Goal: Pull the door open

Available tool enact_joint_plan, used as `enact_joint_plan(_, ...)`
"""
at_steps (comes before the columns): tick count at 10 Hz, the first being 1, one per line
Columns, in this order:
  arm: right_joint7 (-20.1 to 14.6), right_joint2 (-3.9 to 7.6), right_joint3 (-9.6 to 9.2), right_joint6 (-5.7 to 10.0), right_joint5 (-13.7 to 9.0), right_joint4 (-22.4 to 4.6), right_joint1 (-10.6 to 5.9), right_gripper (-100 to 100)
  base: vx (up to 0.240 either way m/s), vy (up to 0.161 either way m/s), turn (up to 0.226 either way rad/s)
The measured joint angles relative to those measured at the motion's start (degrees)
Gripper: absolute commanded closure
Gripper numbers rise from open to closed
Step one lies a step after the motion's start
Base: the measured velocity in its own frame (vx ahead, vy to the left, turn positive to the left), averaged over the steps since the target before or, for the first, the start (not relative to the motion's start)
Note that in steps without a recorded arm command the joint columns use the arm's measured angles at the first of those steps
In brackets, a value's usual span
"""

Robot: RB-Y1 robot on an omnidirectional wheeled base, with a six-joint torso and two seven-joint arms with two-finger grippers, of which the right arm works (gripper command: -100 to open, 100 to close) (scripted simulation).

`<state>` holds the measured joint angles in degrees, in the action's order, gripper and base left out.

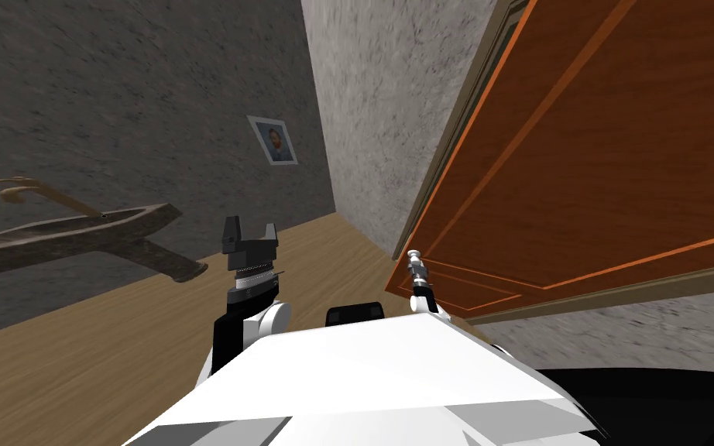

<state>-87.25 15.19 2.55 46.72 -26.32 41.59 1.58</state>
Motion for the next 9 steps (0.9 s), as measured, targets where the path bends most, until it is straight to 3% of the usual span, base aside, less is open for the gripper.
enact_joint_plan(3, -0.86, 0.45, -1.13, -0.45, 0.59, 0.99, 0.73, 100, -0.164, -0.006, 0.071)
enact_joint_plan(9, -4.62, 2.57, -4.85, 0.77, 2.73, 1.97, 2.16, 100, -0.207, -0.018, 0.076)
